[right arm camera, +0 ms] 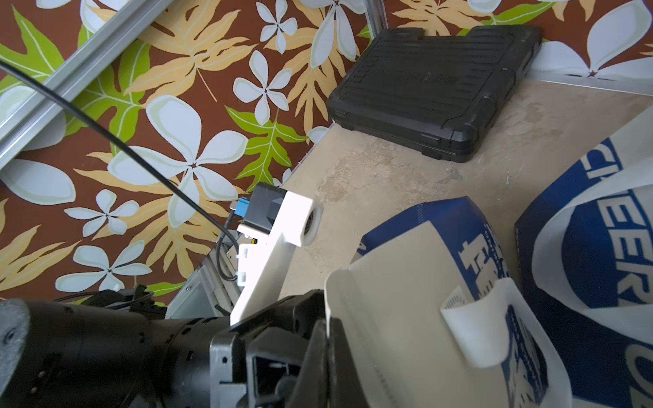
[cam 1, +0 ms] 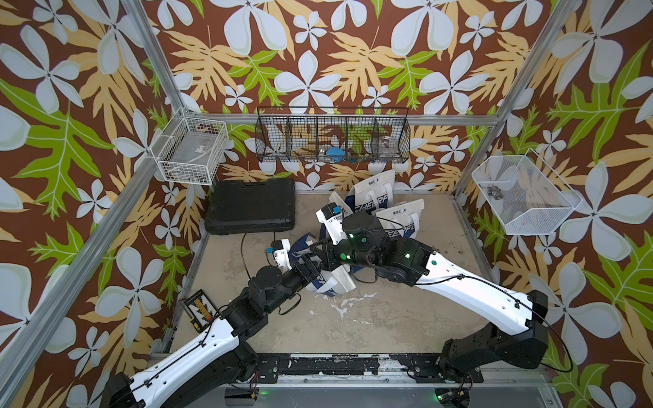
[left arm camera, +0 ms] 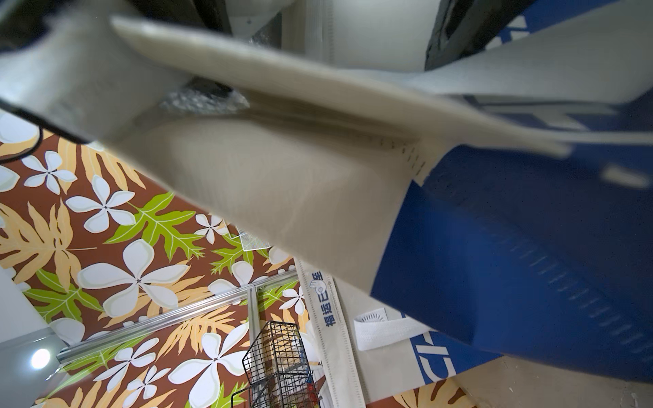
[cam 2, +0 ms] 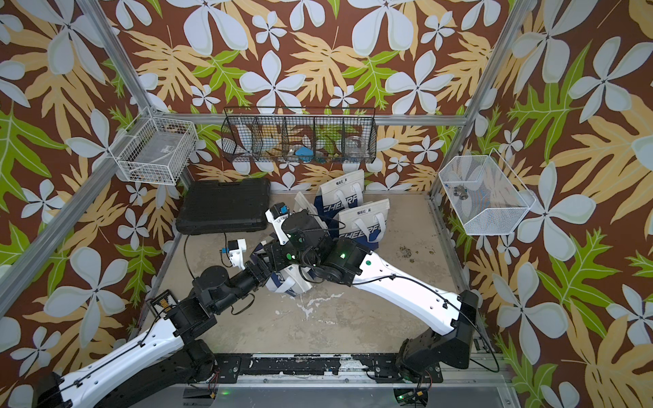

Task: Open the takeout bag
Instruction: Open the takeout bag at the center of the board.

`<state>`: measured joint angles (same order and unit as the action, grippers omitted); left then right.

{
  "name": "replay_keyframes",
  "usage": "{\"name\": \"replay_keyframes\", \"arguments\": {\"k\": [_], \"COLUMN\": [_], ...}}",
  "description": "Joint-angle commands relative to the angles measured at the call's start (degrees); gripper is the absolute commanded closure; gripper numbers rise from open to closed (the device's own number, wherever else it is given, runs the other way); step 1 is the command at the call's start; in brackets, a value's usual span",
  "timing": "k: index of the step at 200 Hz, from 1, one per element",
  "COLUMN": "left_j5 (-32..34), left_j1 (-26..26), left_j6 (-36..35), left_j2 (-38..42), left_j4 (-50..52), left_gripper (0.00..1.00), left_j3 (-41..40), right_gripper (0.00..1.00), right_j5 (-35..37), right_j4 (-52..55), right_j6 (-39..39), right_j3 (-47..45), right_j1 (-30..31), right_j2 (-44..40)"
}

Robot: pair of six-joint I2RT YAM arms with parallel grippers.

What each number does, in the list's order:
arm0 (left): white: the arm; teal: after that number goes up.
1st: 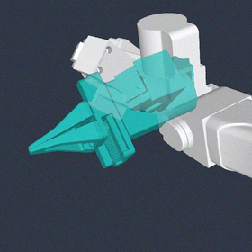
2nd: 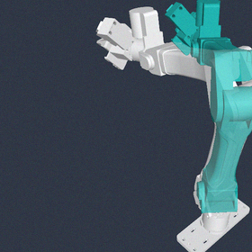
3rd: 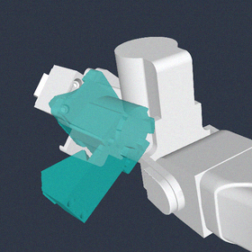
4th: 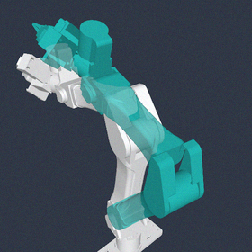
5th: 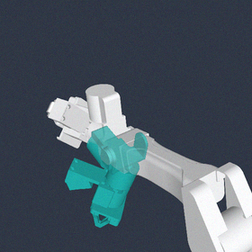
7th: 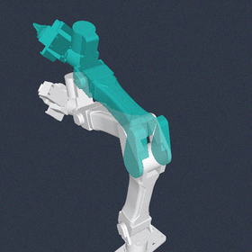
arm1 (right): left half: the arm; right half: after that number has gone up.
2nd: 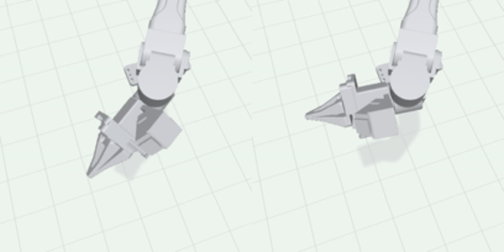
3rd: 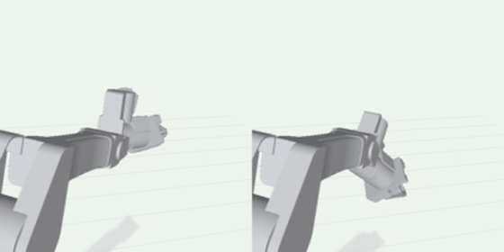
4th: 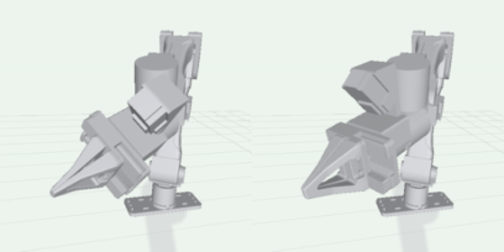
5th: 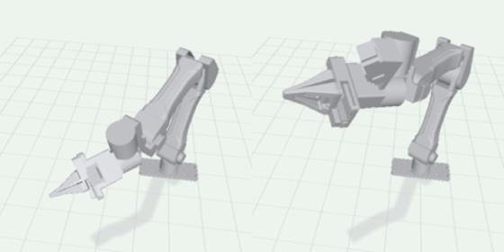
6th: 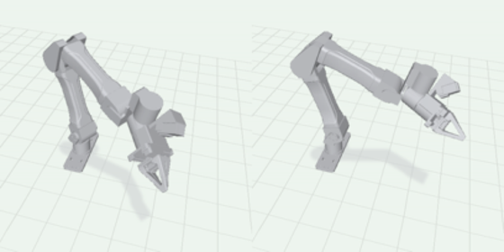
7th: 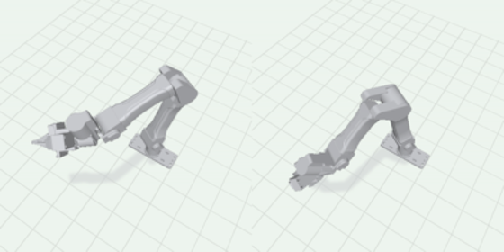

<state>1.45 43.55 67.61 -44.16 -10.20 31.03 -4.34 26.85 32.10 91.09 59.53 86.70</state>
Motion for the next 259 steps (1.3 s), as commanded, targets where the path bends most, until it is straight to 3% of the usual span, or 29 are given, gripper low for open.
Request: {"name": "replay_keyframes", "arguments": {"k": [1, 32, 55, 64, 93, 130, 156, 178, 189, 226, 259], "left_j5": [-1.5, -2.7, -0.9, 0.0, 3.1, 1.9, -0.9, -5.3, -5.9, -8.7, -10.7], "left_j1": [0.0, 0.2, 0.2, 0.2, 0.2, 0.2, 0.2, 0.4, 0.6, 1.7, 4.2], "left_j6": [-0.9, -1.6, -0.9, -0.5, -0.2, -1.6, -2.5, -3.7, -4.3, -4.8, -5.6], "left_j2": [-1.0, -2.6, -2.6, -2.5, -1.8, -0.5, 0.0, 0.8, 2.2, 8.7, 4.6], "left_j4": [-3.9, -4.4, -3.3, -2.3, 2.3, 2.4, -0.4, -2.1, -1.2, -3.0, -6.4], "left_gripper": [0.13, 0.13, 0.23, 0.33, 0.80, 1.00, 1.00, 0.67, 0.57, 0.43, 0.38], "left_j3": [1.5, 2.9, 3.1, 3.4, 4.6, 4.9, 4.3, 3.4, 2.1, -3.1, -1.0], "right_gripper": [1.00, 1.00, 1.00, 1.00, 1.00, 1.00, 1.00, 1.00, 1.00, 1.00, 1.00], "right_j5": [-3.2, -4.7, -5.3, -5.3, -4.1, -1.5, -1.6, -1.0, -1.2, -1.9, -2.5], "right_j4": [-2.8, -3.7, -3.3, -2.6, -0.6, 2.1, 1.8, 3.1, 3.5, 4.0, 3.1], "right_j6": [1.0, 1.8, 2.1, 2.1, 1.8, 0.7, 0.5, 0.0, -0.3, 0.2, 1.8], "right_j3": [-0.4, -0.3, 1.2, 2.0, 2.9, 2.2, 0.4, 1.4, 2.4, 4.6, 4.6], "right_j1": [0.2, 0.2, 0.2, 0.2, 0.0, -0.9, -1.9, -3.1, -3.7, -4.3, -4.3], "right_j2": [-0.4, -0.7, -0.5, -0.4, -0.7, -0.8, -0.6, 0.6, 1.1, 2.4, 3.0]}}
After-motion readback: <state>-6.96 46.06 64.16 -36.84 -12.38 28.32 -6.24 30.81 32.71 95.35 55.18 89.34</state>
